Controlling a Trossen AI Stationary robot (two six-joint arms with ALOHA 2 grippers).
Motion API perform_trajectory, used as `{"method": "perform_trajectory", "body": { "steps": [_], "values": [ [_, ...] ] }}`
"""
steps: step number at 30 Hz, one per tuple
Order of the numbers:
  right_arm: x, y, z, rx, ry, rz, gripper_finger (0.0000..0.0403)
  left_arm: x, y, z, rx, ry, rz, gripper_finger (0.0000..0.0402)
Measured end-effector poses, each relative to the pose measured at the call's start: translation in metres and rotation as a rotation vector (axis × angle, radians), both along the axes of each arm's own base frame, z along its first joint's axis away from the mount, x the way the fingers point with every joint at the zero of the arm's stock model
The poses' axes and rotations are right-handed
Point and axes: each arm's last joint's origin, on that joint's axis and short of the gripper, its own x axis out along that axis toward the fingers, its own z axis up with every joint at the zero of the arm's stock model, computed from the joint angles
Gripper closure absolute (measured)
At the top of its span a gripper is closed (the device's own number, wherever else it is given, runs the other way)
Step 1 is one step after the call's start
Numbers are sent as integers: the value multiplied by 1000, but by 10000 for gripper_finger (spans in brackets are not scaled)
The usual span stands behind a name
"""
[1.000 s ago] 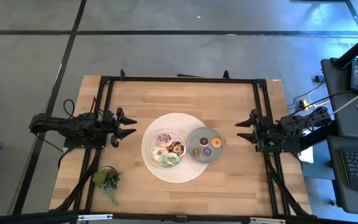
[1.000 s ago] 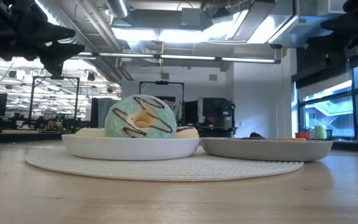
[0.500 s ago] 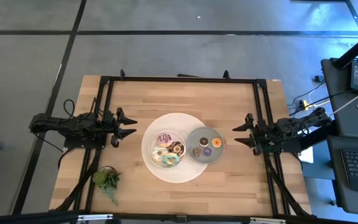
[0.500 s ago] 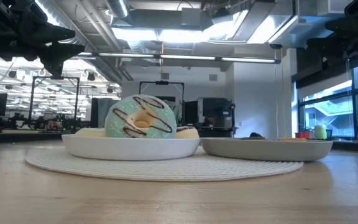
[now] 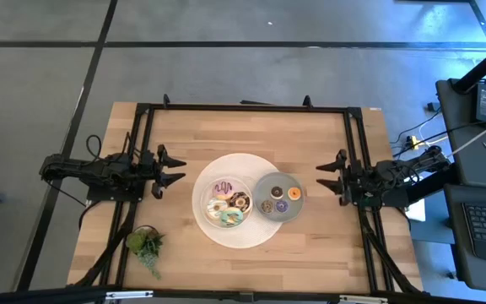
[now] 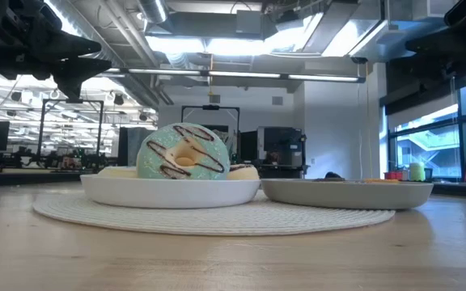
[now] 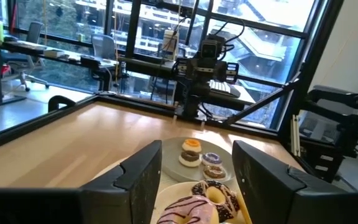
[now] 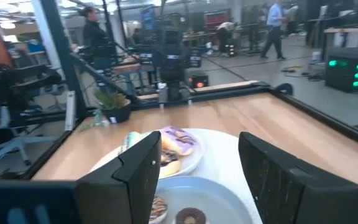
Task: Pick & Place donuts
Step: Return to Home Position
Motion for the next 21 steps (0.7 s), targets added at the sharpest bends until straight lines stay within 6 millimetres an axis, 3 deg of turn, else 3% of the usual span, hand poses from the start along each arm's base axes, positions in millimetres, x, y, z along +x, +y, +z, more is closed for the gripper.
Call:
{"method": "perform_trajectory", "body": {
  "steps": [6,10,21],
  "values": [
    [0,0,-1,-33,8,-12,187,0,0,0,19,0,12,210],
    [6,2,-15,-73,-40,-8,187,-1,1,5,38,-42,51,212],
    [5,1,-12,-122,-44,-45,187,-2,1,11,78,-90,48,209]
  ]
}}
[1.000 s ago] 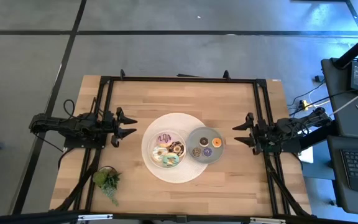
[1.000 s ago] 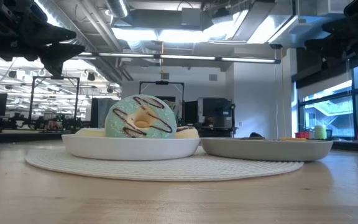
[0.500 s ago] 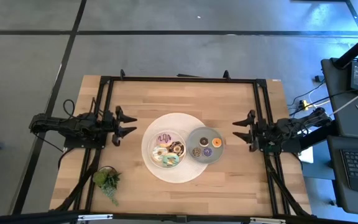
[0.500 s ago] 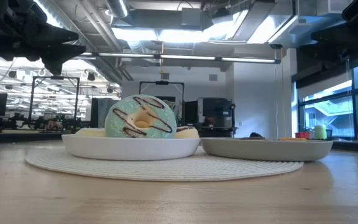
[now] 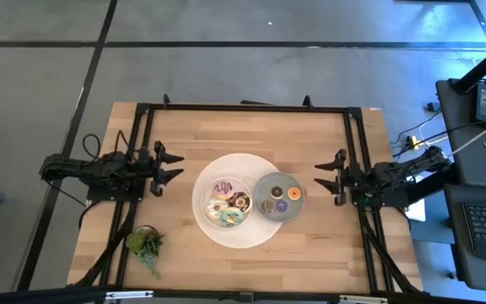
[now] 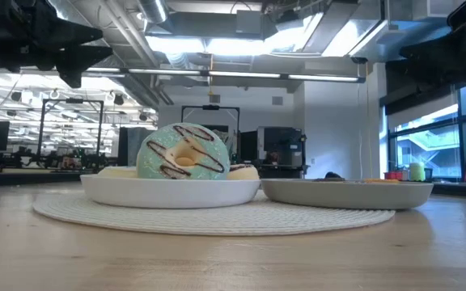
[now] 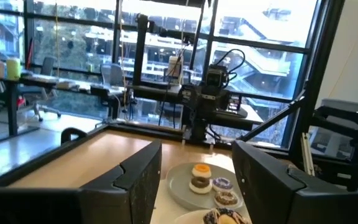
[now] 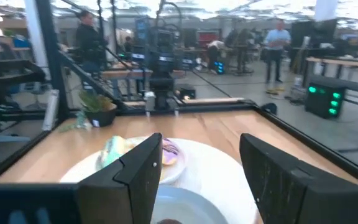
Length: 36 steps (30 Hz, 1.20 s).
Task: Pick & Place donuts
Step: Return to Home Position
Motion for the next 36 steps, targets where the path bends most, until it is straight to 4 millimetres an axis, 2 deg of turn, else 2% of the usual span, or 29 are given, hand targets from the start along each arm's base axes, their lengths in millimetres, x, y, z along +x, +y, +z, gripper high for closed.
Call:
{"method": "perform_trajectory", "body": {
  "steps": [10,36],
  "values": [
    [1,-2,-4,-43,52,-81,187,2,0,-13,-21,120,-6,209],
    [1,-2,-4,-64,55,-80,187,2,0,-13,-21,123,-7,212]
  ]
}}
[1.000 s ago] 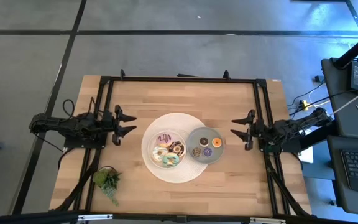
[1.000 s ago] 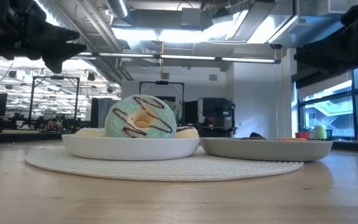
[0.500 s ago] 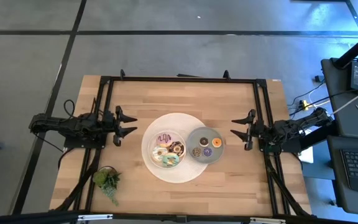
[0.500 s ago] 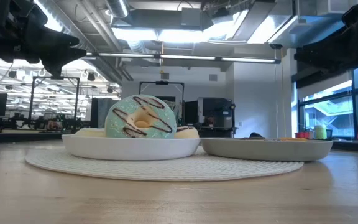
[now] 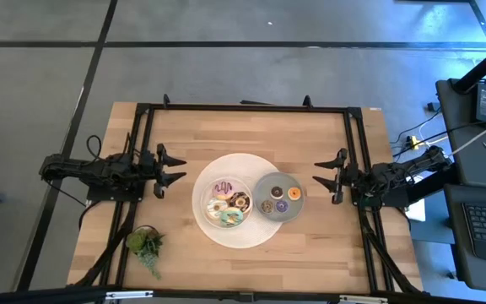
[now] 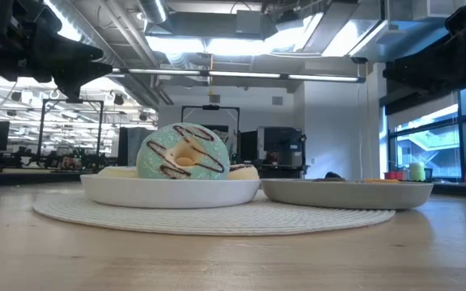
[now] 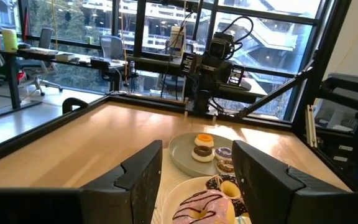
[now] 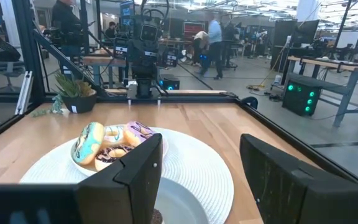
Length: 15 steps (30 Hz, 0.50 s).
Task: Pick & Place donuts
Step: Return to Home Position
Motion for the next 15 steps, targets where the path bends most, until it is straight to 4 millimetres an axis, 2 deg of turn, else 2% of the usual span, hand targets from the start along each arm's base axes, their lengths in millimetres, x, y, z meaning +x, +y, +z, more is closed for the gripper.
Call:
{"method": "perform_trajectory", "body": {
  "steps": [15],
  "values": [
    [0,0,0,-2,0,0,187,0,0,0,0,0,0,212]
  ]
}}
